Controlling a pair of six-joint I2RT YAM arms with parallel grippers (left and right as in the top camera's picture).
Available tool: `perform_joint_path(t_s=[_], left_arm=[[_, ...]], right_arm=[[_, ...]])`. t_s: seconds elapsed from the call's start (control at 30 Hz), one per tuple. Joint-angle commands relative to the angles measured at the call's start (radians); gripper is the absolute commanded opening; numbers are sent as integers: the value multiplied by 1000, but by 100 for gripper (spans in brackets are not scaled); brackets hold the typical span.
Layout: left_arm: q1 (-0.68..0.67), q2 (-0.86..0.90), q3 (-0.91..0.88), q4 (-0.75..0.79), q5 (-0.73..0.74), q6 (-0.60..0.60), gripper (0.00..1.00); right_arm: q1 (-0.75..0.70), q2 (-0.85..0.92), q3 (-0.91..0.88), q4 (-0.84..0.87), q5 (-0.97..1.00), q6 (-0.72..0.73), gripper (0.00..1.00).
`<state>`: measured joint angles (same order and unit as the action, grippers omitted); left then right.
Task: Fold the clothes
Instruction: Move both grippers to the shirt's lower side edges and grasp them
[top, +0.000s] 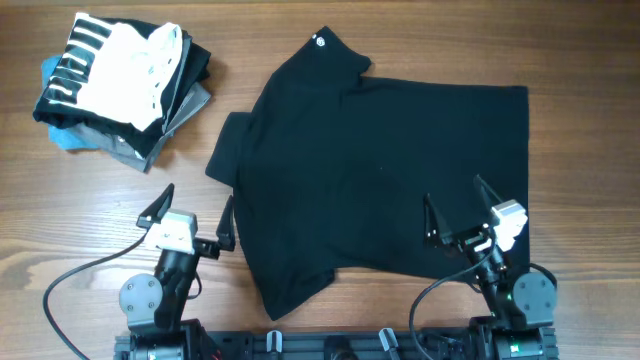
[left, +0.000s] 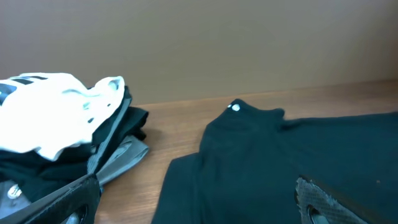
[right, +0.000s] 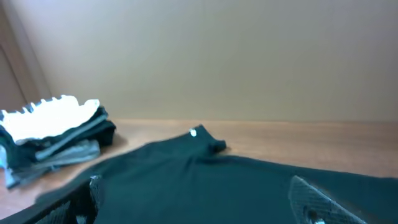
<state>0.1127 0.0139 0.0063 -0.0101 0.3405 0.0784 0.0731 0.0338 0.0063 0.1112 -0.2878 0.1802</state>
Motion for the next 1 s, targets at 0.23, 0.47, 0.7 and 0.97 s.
perform_joint_path(t_s=[0.23,0.47,0.7,0.97], left_arm=[[-6,289,445,-219,41,18,100],[-6,850,1001,-683,73,-14,100],[-6,1014,1140,-870,233,-45,100],[-6,1226,1057,-1098,138,-225,100]], right_arm=[[0,296,338,-141,25,84,100],[0,943,985,-642,-79,80,100],[-5,1279,1311,-980,-114,68,91],[-167,1246,1310,-1250,289,438,100]])
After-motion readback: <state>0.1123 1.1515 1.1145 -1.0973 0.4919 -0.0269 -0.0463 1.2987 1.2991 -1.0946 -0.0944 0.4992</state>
